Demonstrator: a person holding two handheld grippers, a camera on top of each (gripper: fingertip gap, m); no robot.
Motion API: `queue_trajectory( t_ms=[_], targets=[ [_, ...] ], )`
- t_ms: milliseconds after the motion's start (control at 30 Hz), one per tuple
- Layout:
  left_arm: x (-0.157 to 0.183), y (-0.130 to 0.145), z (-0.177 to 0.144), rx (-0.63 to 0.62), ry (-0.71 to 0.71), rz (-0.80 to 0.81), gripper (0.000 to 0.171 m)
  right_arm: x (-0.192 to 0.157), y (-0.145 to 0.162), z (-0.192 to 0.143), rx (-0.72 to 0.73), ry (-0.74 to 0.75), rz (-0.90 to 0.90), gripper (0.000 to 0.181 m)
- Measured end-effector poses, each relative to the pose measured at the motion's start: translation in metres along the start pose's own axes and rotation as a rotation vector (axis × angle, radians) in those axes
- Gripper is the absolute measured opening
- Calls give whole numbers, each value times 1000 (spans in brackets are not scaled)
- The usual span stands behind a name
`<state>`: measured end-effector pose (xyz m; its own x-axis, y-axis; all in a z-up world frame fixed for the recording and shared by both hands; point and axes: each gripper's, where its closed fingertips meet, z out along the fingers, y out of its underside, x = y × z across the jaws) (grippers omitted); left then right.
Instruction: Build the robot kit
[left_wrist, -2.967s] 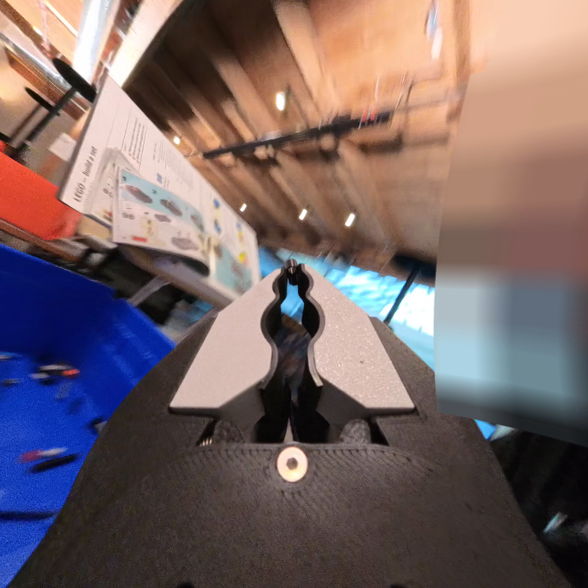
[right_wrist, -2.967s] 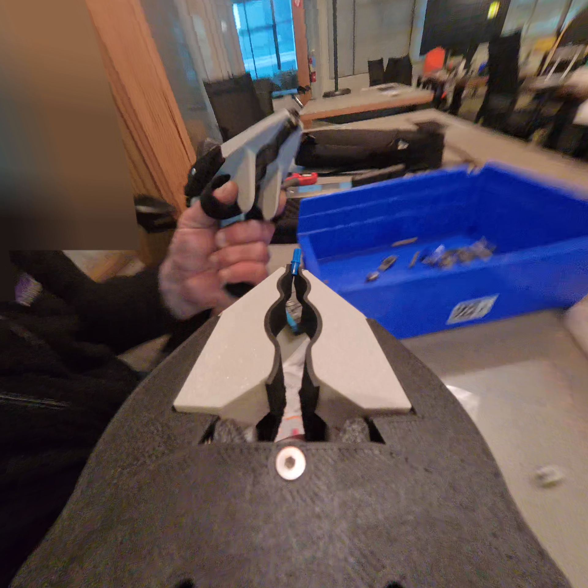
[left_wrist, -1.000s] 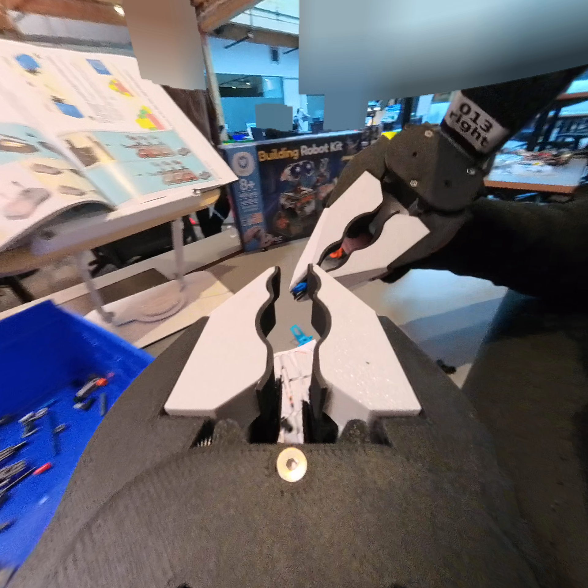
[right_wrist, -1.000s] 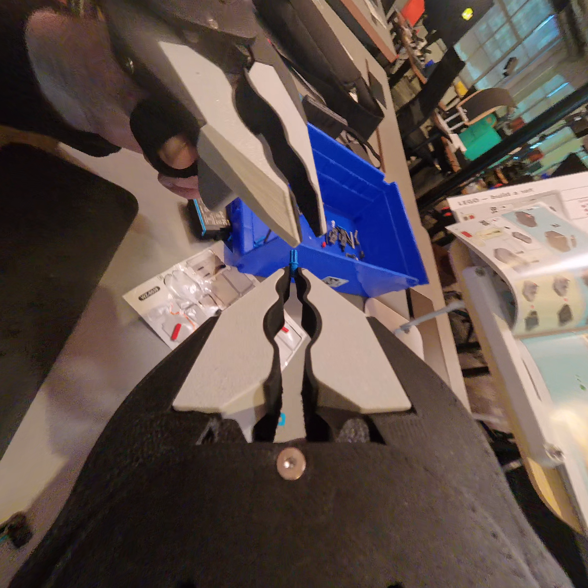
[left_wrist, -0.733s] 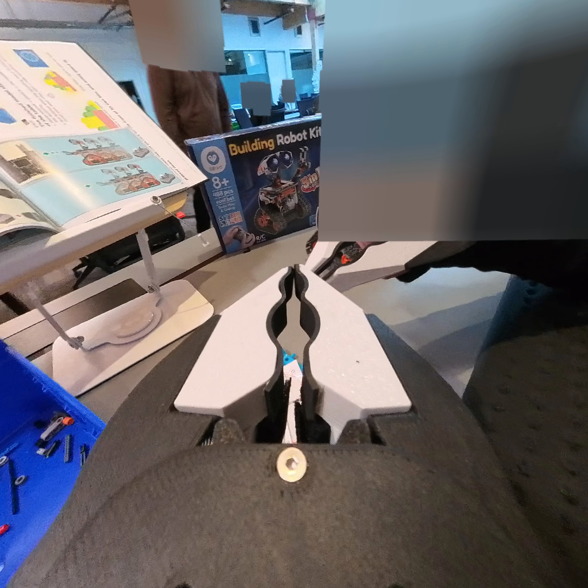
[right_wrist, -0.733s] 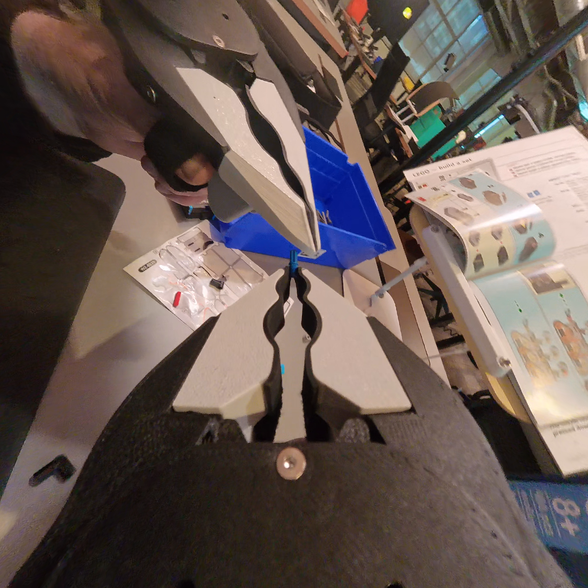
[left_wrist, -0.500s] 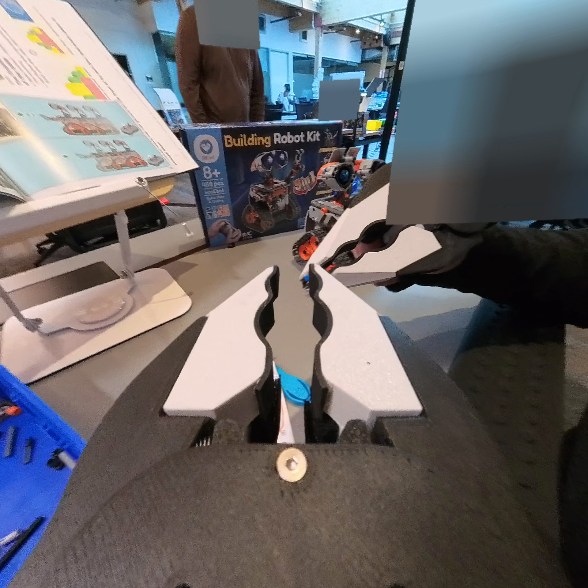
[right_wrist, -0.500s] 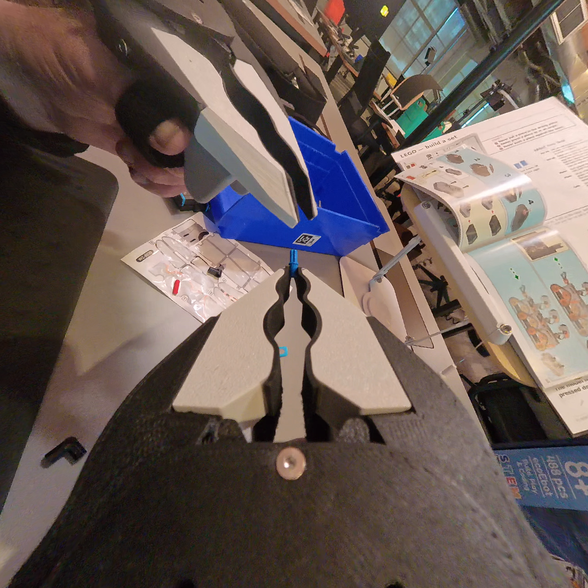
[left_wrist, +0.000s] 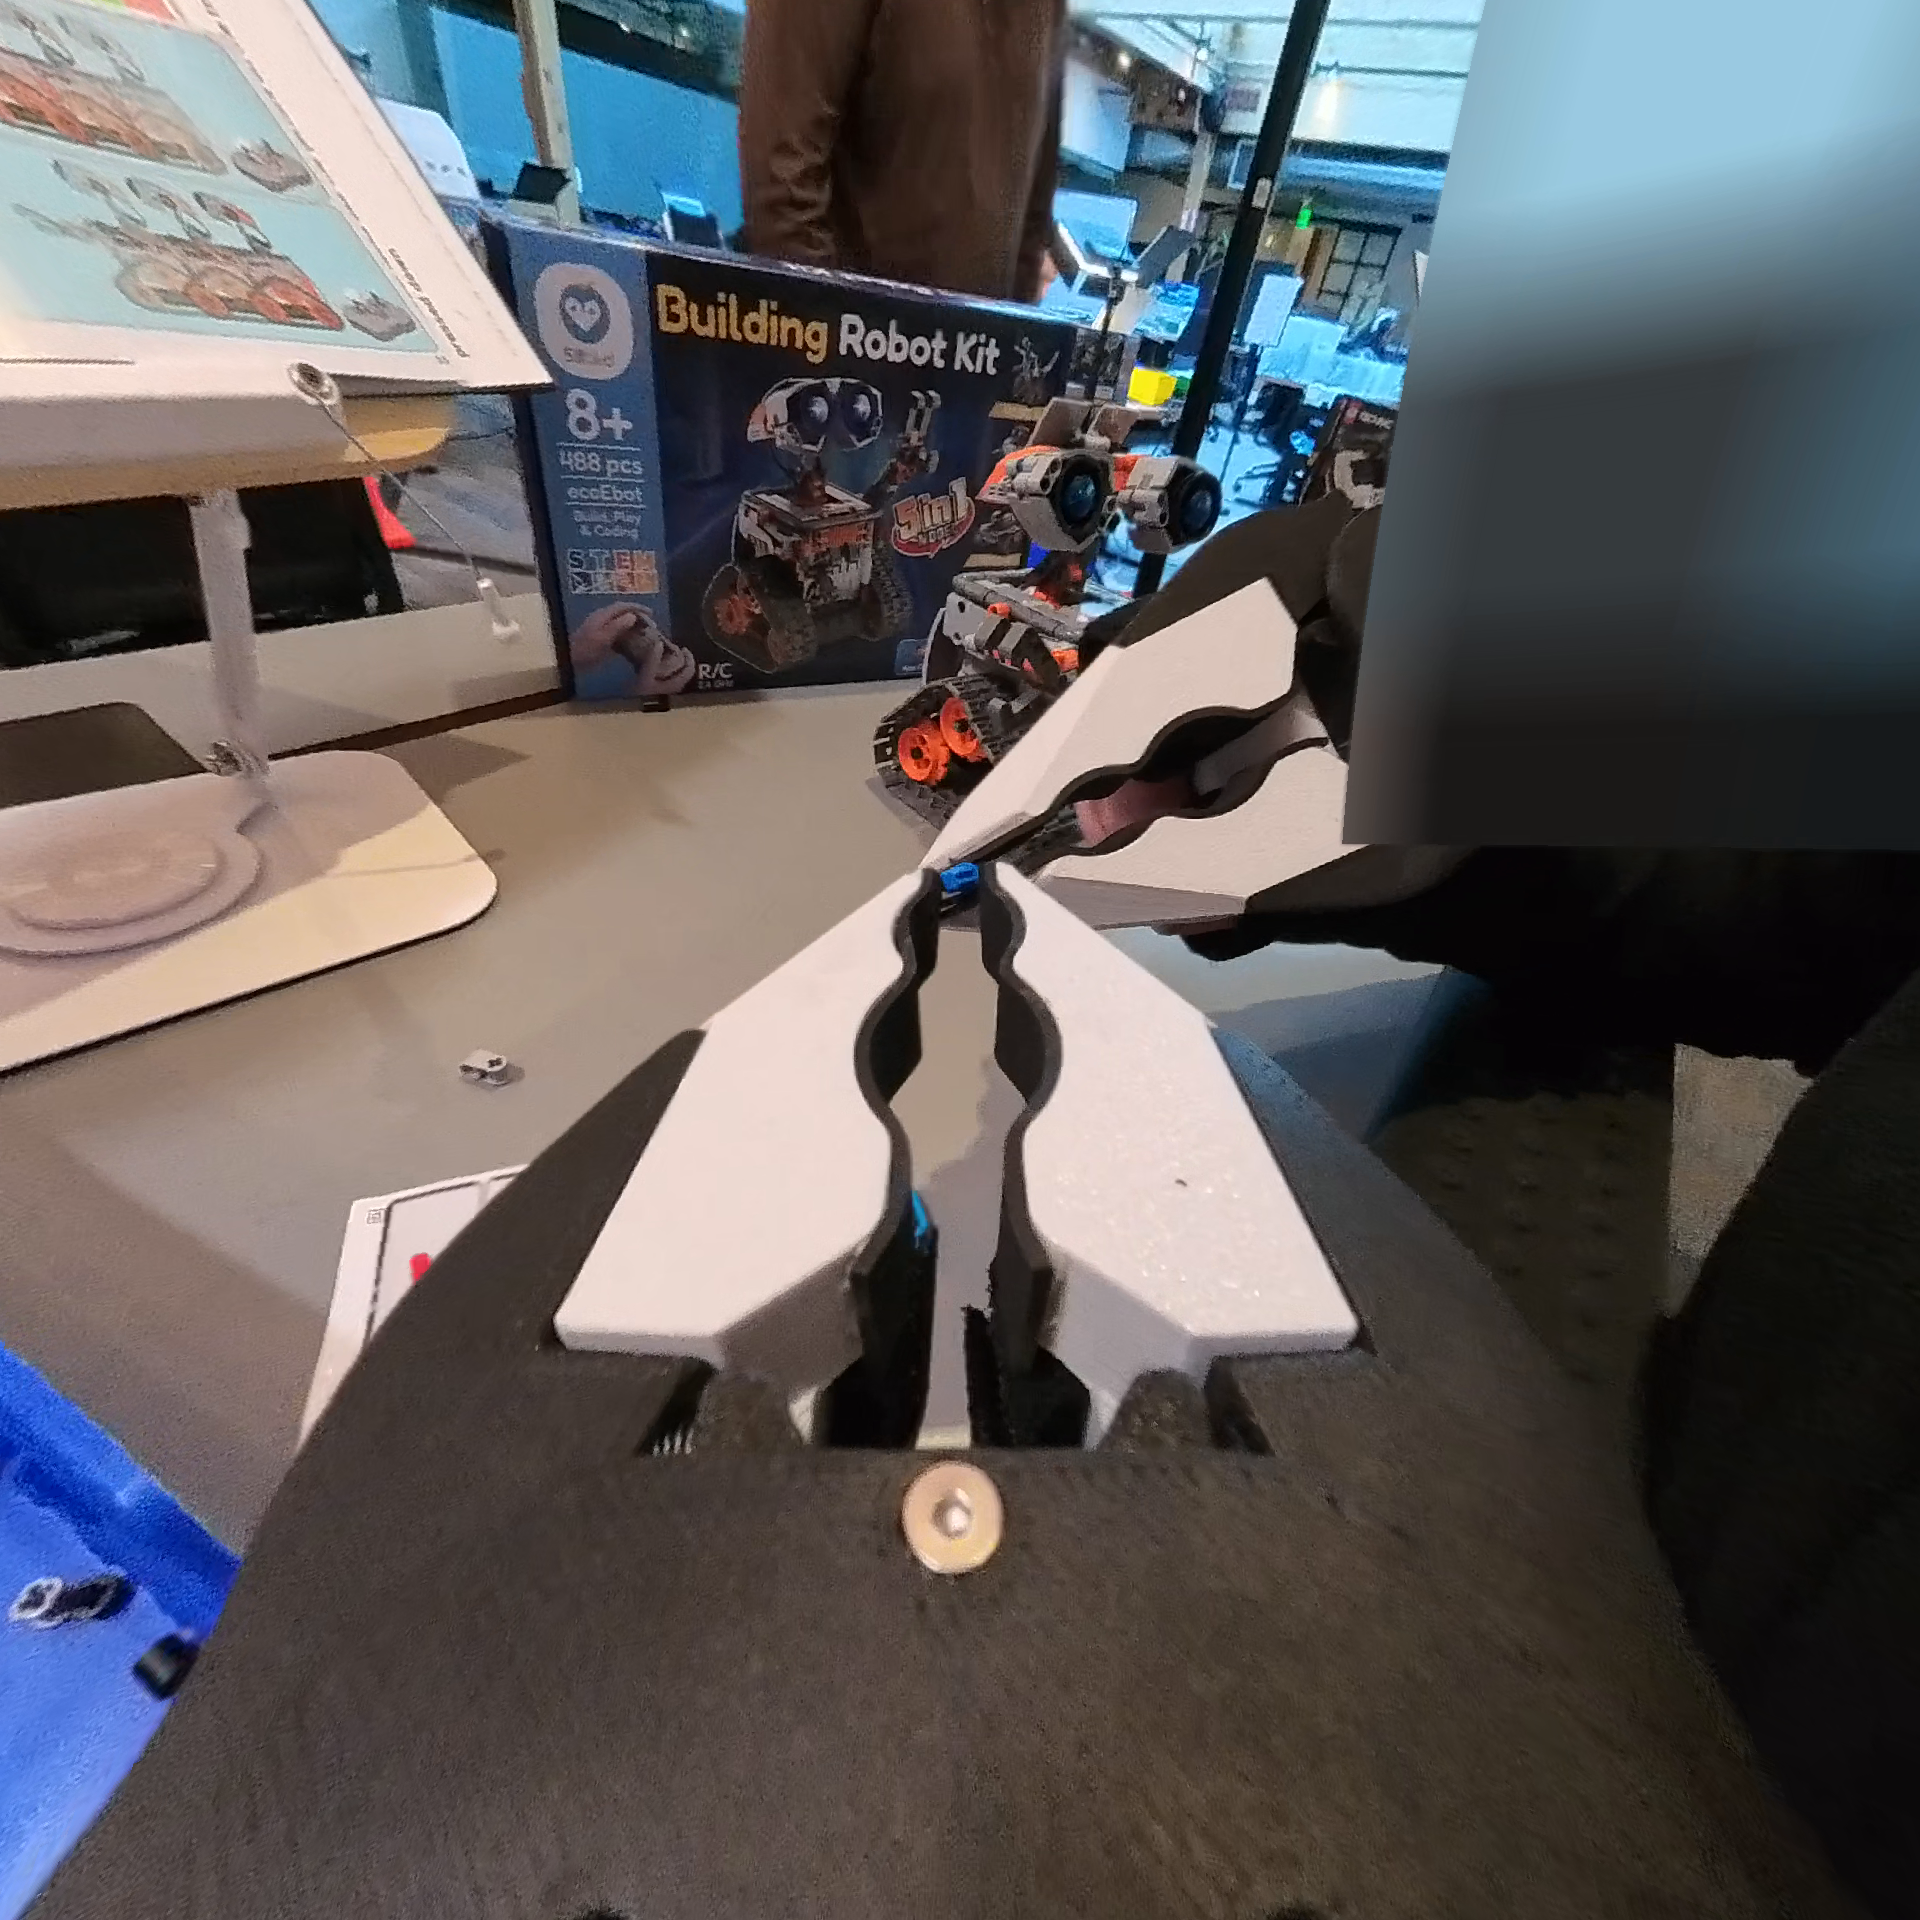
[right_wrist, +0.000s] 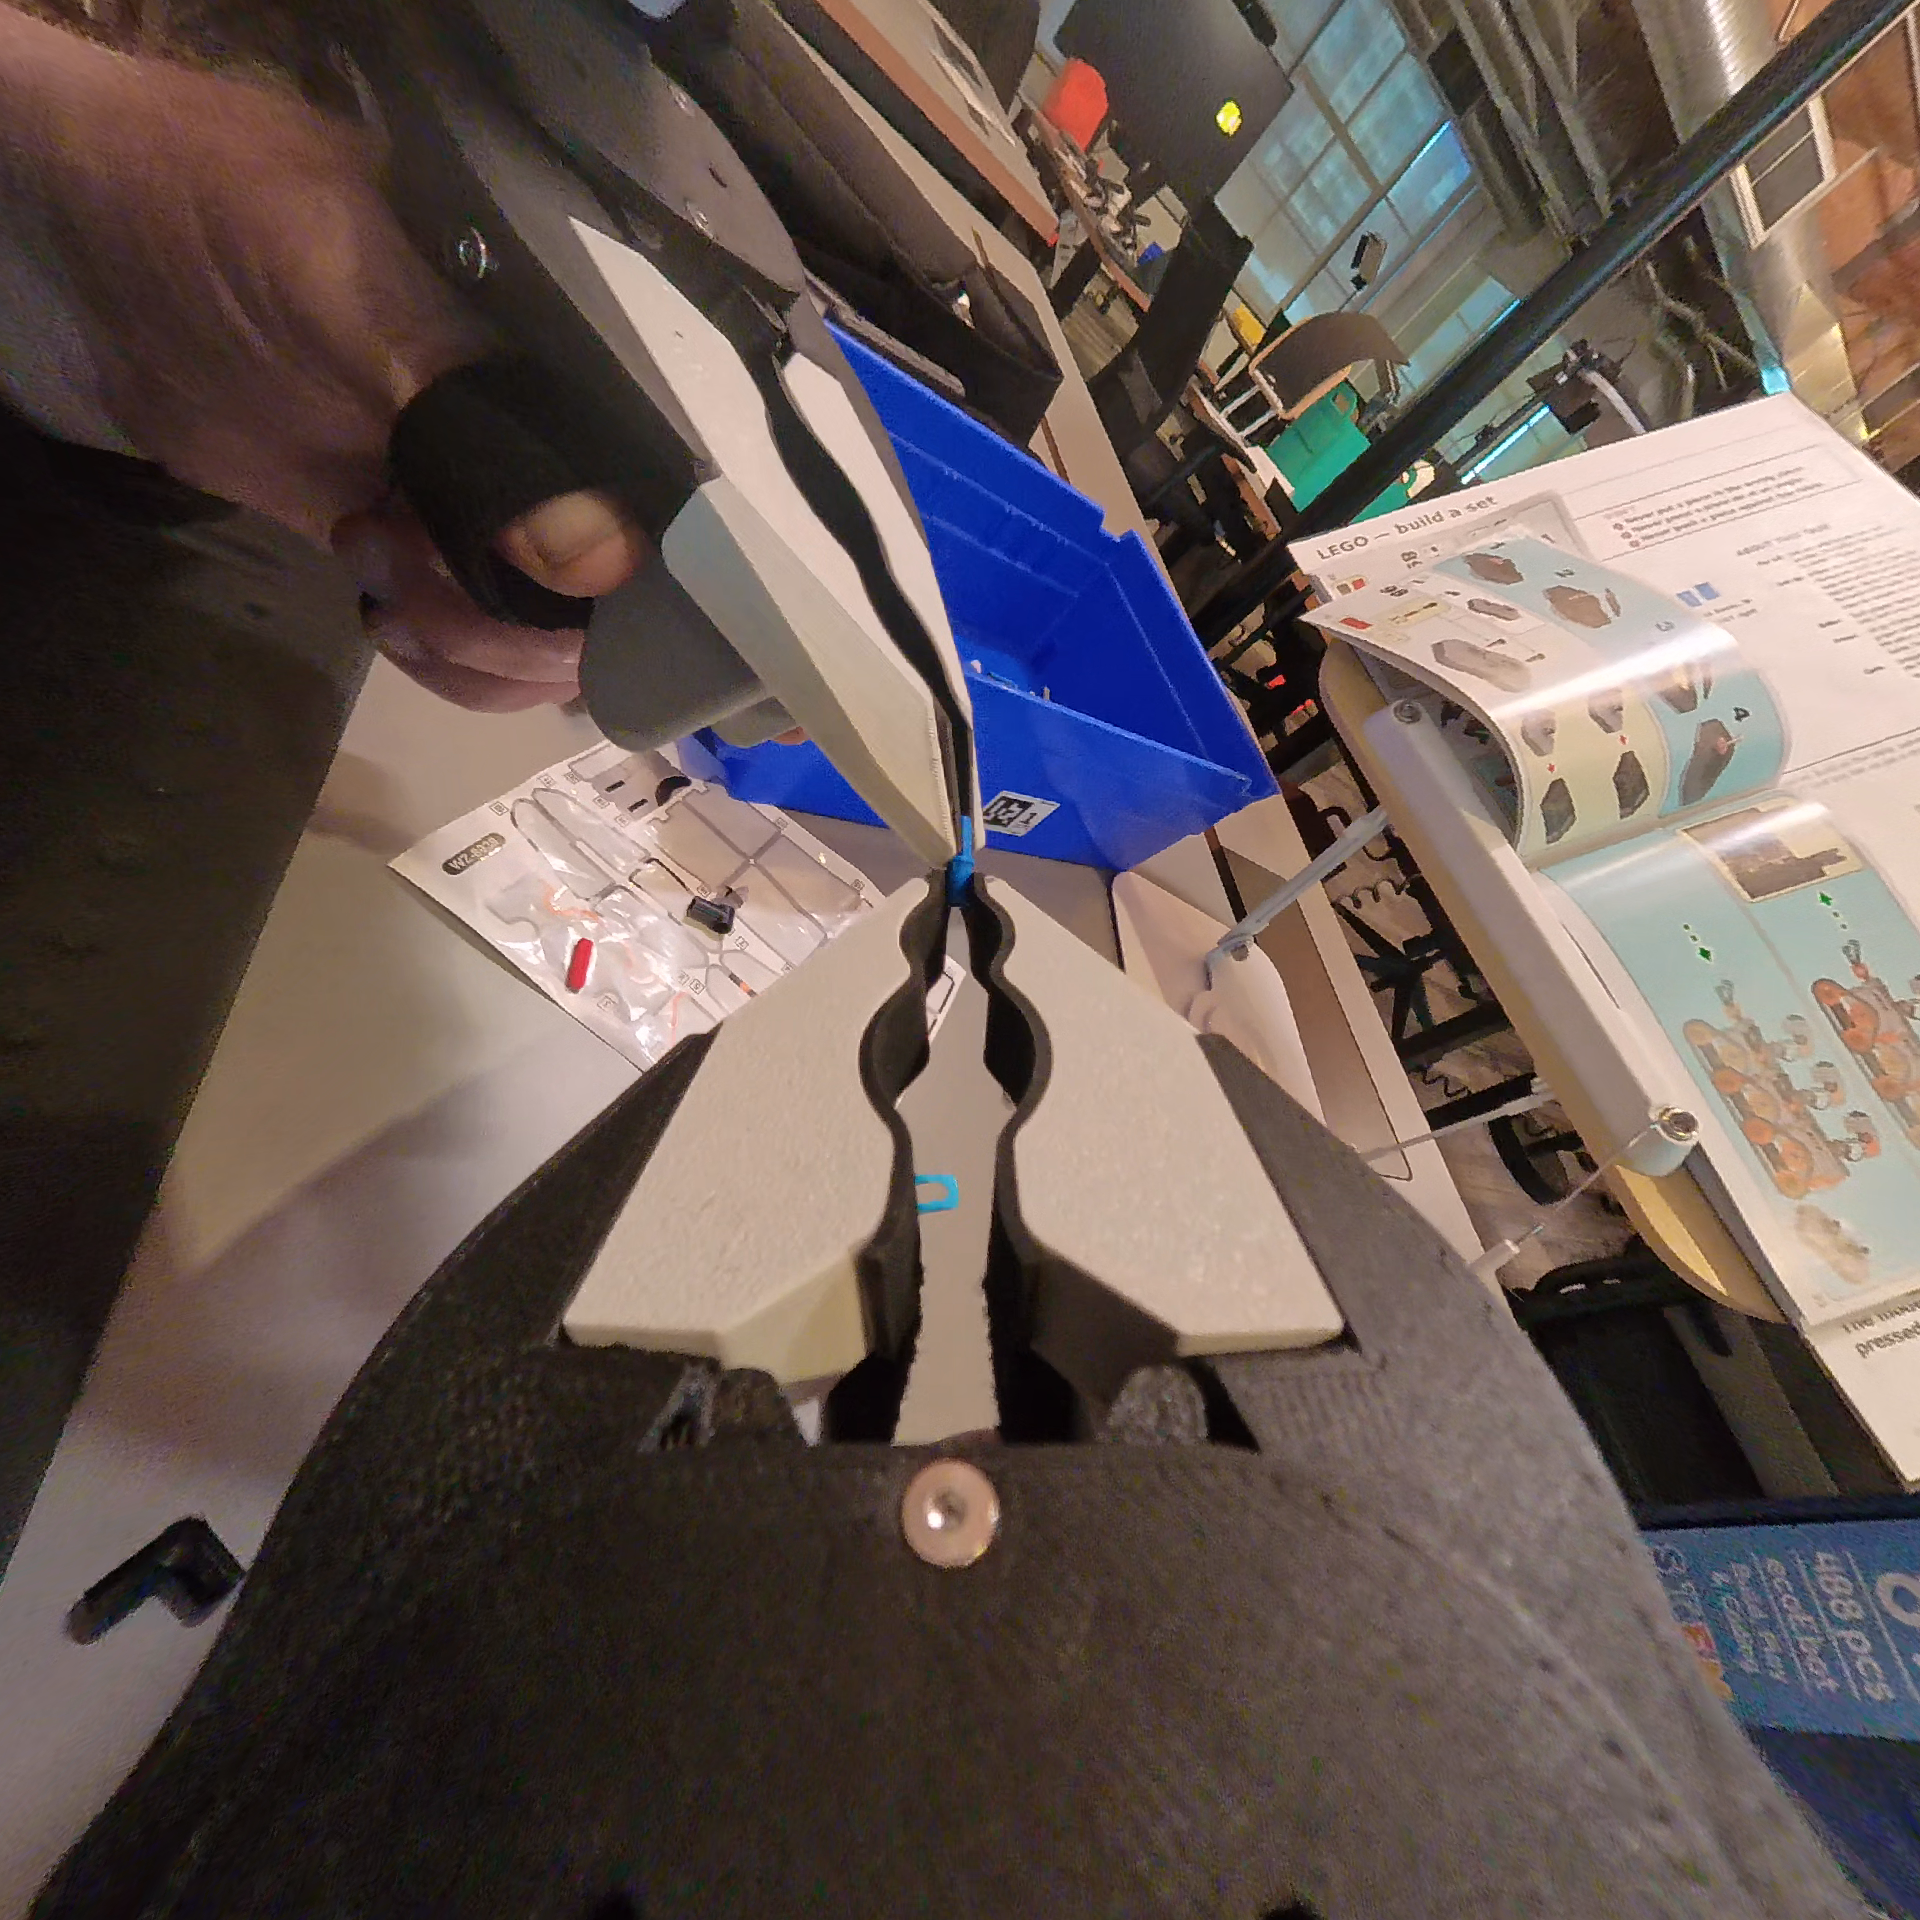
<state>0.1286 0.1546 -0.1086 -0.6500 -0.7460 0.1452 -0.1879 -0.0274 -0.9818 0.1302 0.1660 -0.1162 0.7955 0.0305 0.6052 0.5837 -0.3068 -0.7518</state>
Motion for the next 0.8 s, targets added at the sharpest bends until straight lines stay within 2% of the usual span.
queue_trajectory(
  t_ms=[233, 333, 433, 567, 667, 733, 800],
  targets=[
    [0, 8, -11, 46, 6, -66, 2, -12, -1, 9, 41, -37, 38, 2],
    [-8, 7, -24, 76, -33, -69, 2, -16, 2, 14, 32, -43, 63, 25],
    [-21, 8, -40, 48, -90, -18, 2, -23, 6, 20, 33, -75, 102, 27],
    [-58, 9, -76, -56, -265, 155, 2, -30, 20, 27, -5, -96, 98, 18],
    [-102, 12, -108, -198, -429, 280, 2, -34, 25, 31, -11, -110, 115, 11],
    [-129, 20, -123, -317, -487, 305, 2, -38, 30, 35, -23, -122, 127, 10],
    [-153, 22, -132, -379, -540, 320, 2, -44, 35, 39, -40, -135, 131, 9]
  ],
)
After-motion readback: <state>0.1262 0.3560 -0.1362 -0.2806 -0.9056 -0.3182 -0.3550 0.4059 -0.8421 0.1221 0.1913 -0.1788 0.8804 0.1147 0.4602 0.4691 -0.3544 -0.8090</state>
